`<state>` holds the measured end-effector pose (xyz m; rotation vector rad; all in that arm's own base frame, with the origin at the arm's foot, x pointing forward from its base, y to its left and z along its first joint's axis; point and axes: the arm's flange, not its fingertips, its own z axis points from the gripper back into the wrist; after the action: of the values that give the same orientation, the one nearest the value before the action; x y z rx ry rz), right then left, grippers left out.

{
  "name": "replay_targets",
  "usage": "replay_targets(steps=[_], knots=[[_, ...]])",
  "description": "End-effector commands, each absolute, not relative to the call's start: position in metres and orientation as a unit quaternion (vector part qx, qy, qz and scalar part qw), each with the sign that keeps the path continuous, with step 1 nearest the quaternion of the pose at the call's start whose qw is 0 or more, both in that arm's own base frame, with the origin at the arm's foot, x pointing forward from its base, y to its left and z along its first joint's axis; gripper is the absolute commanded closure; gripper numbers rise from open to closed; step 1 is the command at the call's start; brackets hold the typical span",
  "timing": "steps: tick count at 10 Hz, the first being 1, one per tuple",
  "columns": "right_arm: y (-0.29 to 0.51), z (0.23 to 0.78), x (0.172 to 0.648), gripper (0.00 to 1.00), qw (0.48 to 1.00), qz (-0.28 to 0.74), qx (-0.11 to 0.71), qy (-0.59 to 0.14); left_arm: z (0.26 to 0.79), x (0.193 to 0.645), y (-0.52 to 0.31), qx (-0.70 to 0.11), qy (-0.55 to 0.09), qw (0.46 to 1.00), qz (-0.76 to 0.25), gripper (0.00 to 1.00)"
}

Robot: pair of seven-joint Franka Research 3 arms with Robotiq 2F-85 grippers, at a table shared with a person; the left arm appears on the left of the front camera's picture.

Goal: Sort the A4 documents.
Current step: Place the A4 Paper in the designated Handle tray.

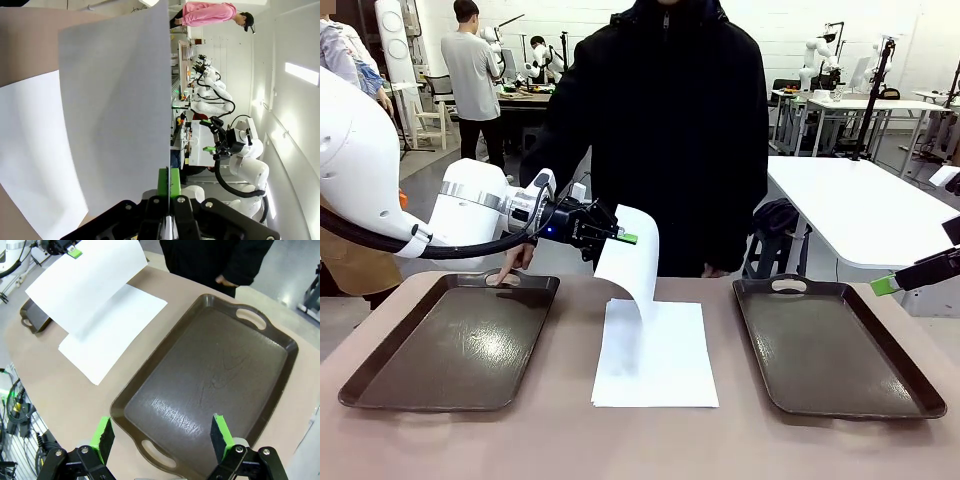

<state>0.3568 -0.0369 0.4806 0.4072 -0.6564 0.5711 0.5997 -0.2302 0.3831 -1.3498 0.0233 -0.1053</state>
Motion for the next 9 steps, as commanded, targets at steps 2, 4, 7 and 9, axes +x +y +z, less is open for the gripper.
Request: replay_targets(steps=[2,4,7,9], knots=[[-0.037,0.479,0.358,0.00,0.884,0.276,0.204,-0.316,0.383,0.600,-0.231,-0.624,0.011,0.780,-0.049,1.00],[-0.037,0.479,0.358,0.00,0.884,0.276,0.204,-0.316,0.383,0.600,-0.230,-0.625,0.011,0.779,-0.049,0.99],[-0.037,0.479,0.358,0.00,0.884,0.276,0.204,-0.316,0.416,0.605,-0.200,-0.567,0.057,0.807,-0.156,0.99],[-0.037,0.479,0.358,0.00,0.884,0.276,0.204,-0.316,0.431,0.598,-0.166,-0.556,0.053,0.818,-0.138,0.99]])
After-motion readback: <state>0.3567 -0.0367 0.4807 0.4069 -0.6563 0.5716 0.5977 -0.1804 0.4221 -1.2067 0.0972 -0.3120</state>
